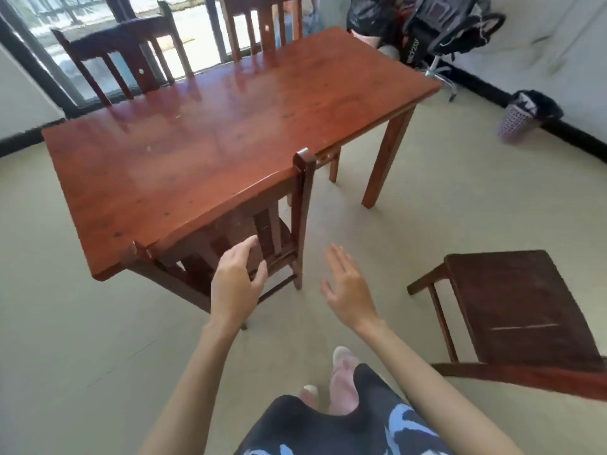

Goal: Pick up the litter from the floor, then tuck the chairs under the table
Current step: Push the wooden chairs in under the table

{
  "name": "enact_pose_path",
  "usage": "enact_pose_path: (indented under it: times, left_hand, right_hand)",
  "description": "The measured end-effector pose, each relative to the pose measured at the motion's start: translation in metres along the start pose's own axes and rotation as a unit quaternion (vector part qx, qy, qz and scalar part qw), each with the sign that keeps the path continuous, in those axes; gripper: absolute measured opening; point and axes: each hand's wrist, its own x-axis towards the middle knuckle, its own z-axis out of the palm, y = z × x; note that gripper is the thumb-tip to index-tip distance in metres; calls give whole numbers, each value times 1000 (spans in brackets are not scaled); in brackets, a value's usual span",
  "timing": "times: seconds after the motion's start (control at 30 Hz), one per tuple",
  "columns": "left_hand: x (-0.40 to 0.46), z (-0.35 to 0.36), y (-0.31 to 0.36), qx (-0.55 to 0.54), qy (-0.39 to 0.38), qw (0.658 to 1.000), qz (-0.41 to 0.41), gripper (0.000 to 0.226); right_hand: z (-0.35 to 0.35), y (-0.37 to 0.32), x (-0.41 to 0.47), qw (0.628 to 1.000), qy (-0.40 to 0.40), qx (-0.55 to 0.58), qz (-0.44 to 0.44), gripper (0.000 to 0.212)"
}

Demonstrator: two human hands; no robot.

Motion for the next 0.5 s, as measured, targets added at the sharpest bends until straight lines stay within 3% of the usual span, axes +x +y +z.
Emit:
enact_pose_path:
  times: [0.07, 0.17, 0.37, 0.5]
  left_hand:
    - [-30, 23, 7, -69, -130, 989, -24, 37]
    - [-75, 59, 16, -55, -309, 949, -9, 31]
    - [-155, 110, 57, -120, -480, 869, -29, 25]
    - [-203, 144, 95, -100, -567, 817, 27, 21]
  right_hand:
    - [-9, 23, -44, 993, -1, 53, 108, 54]
    - [-22, 48, -105, 969, 22, 106, 221, 49]
    - [-45, 79, -231, 914, 124, 159, 352, 47]
    - [-56, 102, -327, 849, 206, 210, 438, 44]
